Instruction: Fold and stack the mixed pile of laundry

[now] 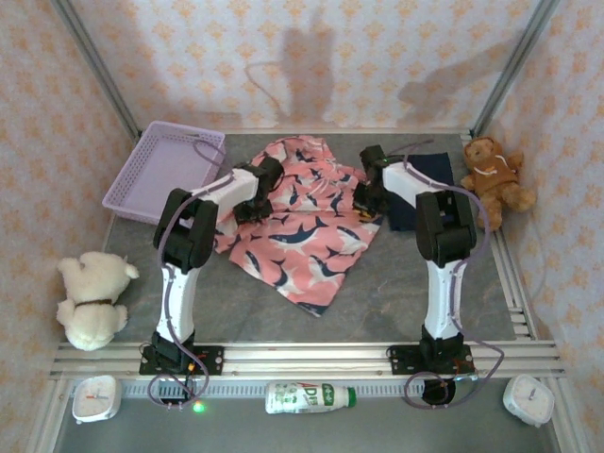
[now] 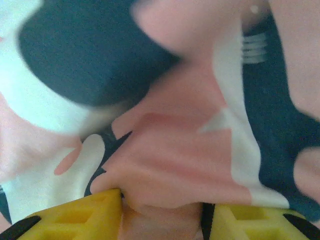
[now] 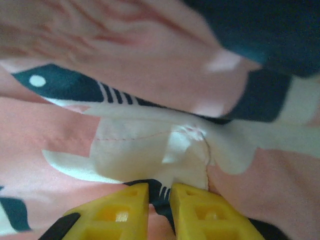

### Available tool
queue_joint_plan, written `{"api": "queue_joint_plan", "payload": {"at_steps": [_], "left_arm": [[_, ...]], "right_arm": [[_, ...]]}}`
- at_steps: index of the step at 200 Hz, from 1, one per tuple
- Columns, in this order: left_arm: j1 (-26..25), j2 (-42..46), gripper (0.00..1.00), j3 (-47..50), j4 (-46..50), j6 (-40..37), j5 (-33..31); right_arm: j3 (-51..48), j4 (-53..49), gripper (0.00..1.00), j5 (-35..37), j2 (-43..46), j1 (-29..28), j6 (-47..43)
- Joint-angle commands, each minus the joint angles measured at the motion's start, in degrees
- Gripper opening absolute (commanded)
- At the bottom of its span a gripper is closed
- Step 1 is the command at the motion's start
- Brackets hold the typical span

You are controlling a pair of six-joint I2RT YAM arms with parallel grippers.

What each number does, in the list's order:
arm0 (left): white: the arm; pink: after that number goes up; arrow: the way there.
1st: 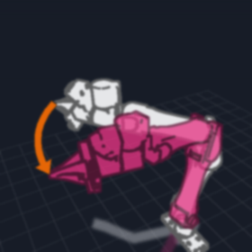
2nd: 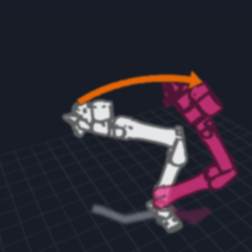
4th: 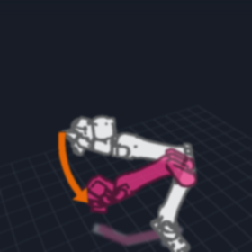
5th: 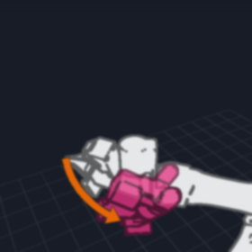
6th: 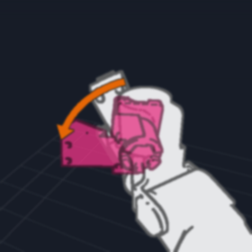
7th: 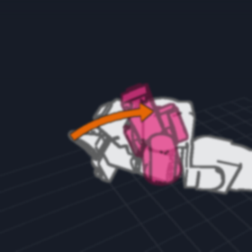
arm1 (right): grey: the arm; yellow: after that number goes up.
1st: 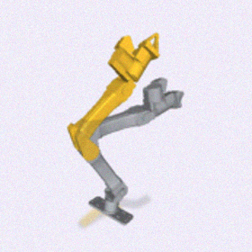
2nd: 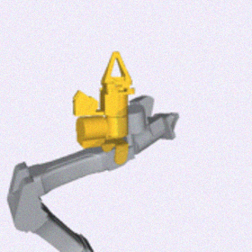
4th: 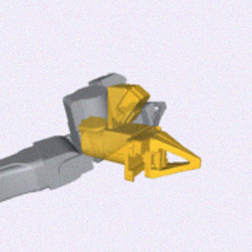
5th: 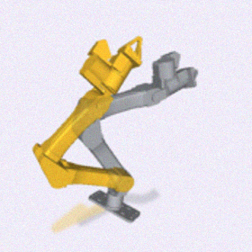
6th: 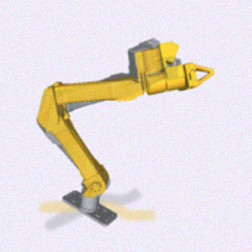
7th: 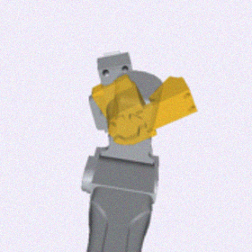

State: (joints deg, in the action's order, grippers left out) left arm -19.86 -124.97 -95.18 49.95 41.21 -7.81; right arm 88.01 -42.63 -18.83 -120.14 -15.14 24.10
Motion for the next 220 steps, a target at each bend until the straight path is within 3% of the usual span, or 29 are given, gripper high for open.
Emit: {"api": "queue_joint_plan", "payload": {"at_steps": [1,43,69,100,134,171,199,220], "left_arm": [[0.88,-6.22,0.45,-10.22,7.07,-9.54,-5.03],[0.9,-16.11,0.5,-30.16,11.52,-19.07,-1.58],[0.88,-22.03,0.61,-42.26,17.2,-22.16,-1.22],[0.88,-20.26,0.75,-45.91,20.02,-23.63,2.0],[0.11,-6.82,0.8,-31.81,16.2,-22.24,9.43],[-1.96,11.27,0.8,-6.39,6.8,-14.88,13.28],[-3.59,22.02,0.8,11.16,-0.21,-5.61,15.59],[-5.63,27.04,0.8,20.13,-2.84,-0.52,13.85]], "right_arm": [[-9.49,-4.42,0.21,1.52,3.73,0.03,2.8],[-24.96,0.89,0.22,-7.1,14.2,-2.81,8.29],[-23.96,-0.55,0.26,-11.94,19.28,-4.88,7.03],[-15.74,-6.03,0.31,-3.65,22.36,-4.71,2.92],[-8.33,-5.71,0.31,7.01,15.27,-2.76,0.76],[-7.65,-2.87,0.29,5.47,6.88,-1.06,3.46],[-16.69,1.27,0.29,0.62,11.01,-2.39,6.57],[-23.72,1.73,0.3,-0.29,18.17,-3.52,9.29]]}}
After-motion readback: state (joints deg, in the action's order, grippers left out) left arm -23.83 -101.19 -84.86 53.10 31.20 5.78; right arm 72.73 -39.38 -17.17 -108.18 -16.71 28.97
